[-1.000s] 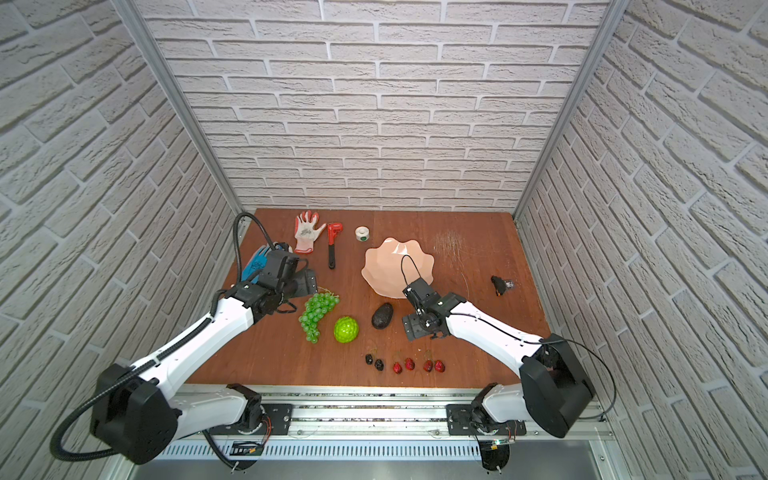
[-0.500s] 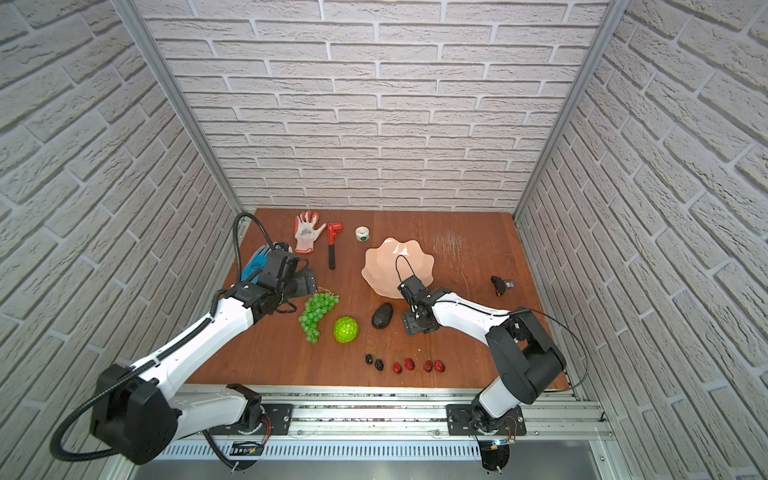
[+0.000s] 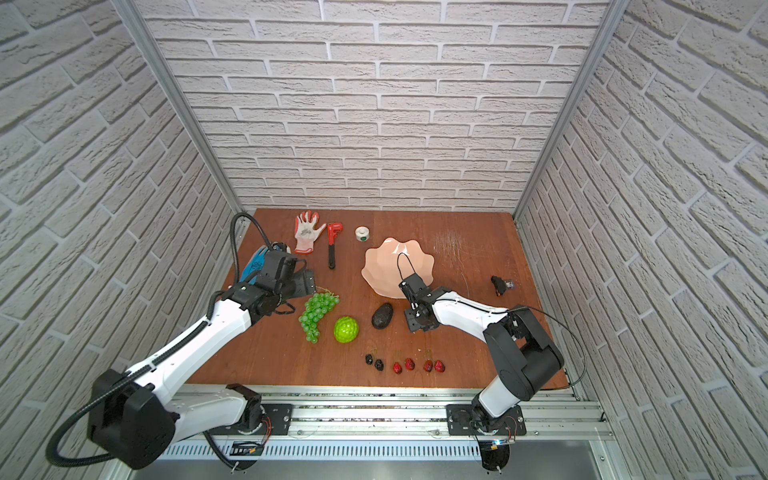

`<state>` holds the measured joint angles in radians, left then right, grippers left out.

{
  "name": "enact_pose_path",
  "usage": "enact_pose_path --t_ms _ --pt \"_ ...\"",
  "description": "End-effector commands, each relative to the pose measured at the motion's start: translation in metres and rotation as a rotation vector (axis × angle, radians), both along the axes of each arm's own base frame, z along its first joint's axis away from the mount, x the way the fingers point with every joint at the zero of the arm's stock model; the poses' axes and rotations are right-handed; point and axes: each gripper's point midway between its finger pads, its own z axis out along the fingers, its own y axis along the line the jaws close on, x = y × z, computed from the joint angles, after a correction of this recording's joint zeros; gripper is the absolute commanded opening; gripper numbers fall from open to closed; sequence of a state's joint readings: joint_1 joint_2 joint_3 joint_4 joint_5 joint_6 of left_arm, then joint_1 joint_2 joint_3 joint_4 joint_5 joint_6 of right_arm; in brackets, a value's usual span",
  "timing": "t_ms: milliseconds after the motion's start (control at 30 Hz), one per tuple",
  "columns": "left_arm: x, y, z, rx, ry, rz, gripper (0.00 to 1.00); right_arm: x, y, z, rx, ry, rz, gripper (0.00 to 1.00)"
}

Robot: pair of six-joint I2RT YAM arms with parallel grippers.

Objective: Place and organize the fake fruits in the fruit bowl
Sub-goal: 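Close the right gripper on the yellow pear and lift it, then carry the pear over the peach bowl and release it with the right gripper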

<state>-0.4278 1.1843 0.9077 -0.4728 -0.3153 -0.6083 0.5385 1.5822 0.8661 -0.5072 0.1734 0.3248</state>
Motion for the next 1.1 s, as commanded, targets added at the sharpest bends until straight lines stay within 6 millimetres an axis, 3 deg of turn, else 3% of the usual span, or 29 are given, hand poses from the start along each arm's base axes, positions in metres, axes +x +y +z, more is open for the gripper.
enact_pose_path --t_ms 0,267,467,567,667,800,867,1067 --pt "-0.001 0.003 0.011 -0.01 -0.03 0.028 0.98 -0.001 0.001 0.003 0.021 -0.011 0.002 0.55" --pt "0.001 0.004 0.016 -0.007 -0.044 0.034 0.98 -0.01 -0.002 0.027 0.042 -0.021 0.007 0.49" --pt "0.003 0.005 0.018 -0.007 -0.062 0.035 0.98 -0.009 0.001 0.082 0.068 -0.068 0.041 0.49" --pt "0.001 0.005 0.018 -0.013 -0.07 0.03 0.98 0.002 0.009 0.108 0.085 -0.089 0.062 0.49" --pt "-0.003 0.008 0.011 0.001 -0.055 0.027 0.98 0.034 0.024 0.133 0.103 -0.174 0.079 0.49" --pt "-0.009 0.015 0.006 0.002 -0.031 0.036 0.98 0.092 0.05 0.157 0.118 -0.261 0.104 0.48" --pt "-0.013 0.017 0.009 -0.007 -0.04 0.038 0.98 0.117 0.056 0.156 0.105 -0.266 0.112 0.48" --pt "-0.023 0.024 0.014 -0.017 -0.063 0.046 0.98 0.179 0.052 0.119 0.101 -0.261 0.06 0.48"
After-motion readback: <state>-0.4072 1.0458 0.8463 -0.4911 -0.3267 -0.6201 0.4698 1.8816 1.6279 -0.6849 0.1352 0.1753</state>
